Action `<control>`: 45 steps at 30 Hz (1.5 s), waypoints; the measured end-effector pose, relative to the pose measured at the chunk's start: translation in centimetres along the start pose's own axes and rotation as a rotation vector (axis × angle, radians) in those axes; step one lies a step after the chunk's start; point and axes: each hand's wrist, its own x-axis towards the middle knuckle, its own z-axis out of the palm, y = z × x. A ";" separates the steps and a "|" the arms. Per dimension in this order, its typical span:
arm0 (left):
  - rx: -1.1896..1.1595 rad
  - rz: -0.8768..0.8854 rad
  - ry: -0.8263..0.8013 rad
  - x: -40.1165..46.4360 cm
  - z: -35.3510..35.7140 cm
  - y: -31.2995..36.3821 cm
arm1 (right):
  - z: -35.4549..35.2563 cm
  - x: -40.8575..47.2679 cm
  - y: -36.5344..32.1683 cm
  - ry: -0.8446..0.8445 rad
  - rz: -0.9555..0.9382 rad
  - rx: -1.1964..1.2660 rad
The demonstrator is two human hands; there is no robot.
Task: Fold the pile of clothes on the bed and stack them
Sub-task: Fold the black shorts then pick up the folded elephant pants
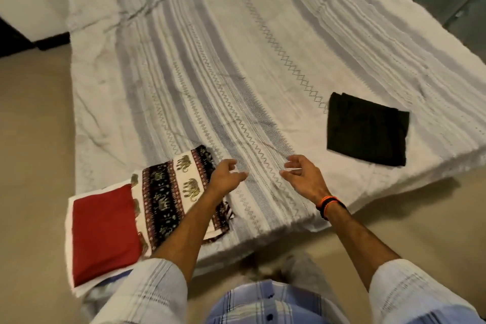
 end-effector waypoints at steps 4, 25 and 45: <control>-0.048 -0.046 0.107 -3.0 -4.1 -4.3 | 5.1 -2.4 -0.8 -0.060 -0.018 -0.023; -0.040 -0.211 0.092 -2.4 -18.7 -19.4 | 24.8 -5.2 -2.3 -0.119 0.169 -0.141; 0.785 0.069 -0.191 19.5 -20.0 -15.6 | 41.5 -4.3 5.3 0.429 0.820 0.726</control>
